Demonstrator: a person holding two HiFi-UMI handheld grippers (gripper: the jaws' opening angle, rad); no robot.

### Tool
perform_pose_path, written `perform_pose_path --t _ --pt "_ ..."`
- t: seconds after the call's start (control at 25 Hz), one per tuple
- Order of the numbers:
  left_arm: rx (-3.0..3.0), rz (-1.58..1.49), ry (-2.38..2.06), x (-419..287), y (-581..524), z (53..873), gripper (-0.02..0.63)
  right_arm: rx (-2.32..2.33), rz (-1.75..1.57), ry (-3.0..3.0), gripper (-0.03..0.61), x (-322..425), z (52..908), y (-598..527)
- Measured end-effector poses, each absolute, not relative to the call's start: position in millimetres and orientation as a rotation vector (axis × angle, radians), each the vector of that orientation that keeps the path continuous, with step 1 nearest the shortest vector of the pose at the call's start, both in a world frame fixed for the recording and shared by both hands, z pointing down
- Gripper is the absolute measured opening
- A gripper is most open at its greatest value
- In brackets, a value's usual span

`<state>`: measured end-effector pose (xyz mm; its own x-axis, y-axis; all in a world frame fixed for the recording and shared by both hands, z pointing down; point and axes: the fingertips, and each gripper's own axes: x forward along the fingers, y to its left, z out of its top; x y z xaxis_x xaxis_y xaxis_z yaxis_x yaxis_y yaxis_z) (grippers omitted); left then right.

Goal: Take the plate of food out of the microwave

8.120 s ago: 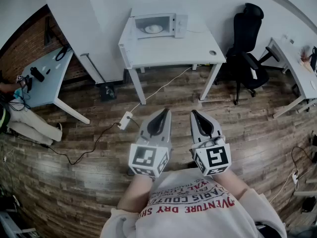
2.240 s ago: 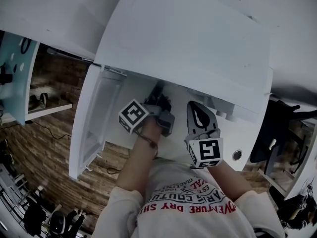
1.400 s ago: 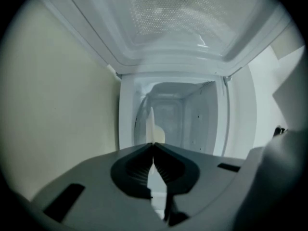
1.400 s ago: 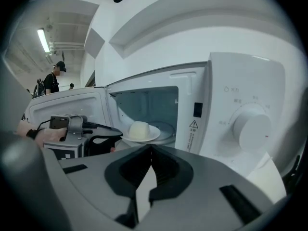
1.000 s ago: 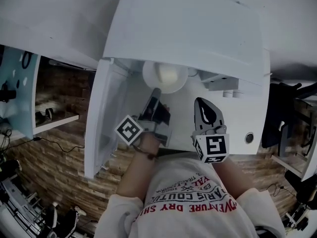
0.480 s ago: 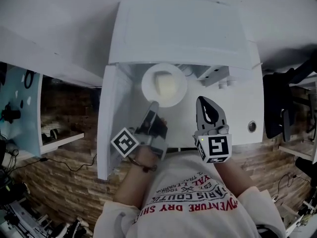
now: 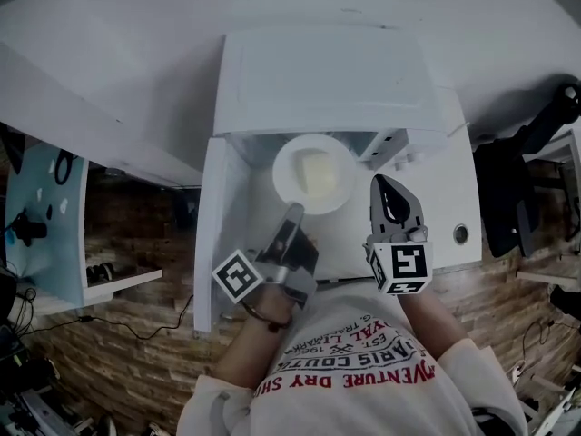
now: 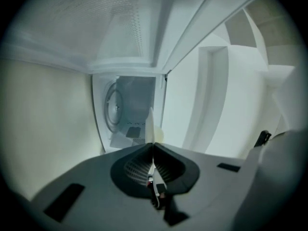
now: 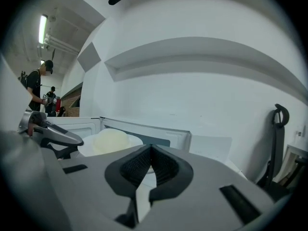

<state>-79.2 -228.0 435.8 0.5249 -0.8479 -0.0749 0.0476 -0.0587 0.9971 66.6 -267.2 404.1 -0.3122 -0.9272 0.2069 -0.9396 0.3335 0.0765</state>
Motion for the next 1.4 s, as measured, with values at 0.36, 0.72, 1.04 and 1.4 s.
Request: perform_pose_path --t 0.36,0.72,1.04,1.4 --pt "1.458 -0.875 -0.694 -74.1 -231.9 416.3 0.014 1.721 0.053 -2.388 0.011 72.2 389.7 -266.3" --pt "1.462 -0.861 -0.692 -71.6 -224.9 415.2 0.014 1.697 0.047 -2.406 0.011 68.4 386.2 -263.8" --pt "1.466 -0.873 -0.685 -70.1 -219.6 411.4 0.014 1.698 0.056 -2.399 0.011 70.8 386.9 -261.2" --pt "1.481 -0.88 -0.671 -67.5 -217.4 406.5 0.014 1.717 0.063 -2.391 0.011 75.4 387.6 -260.1"
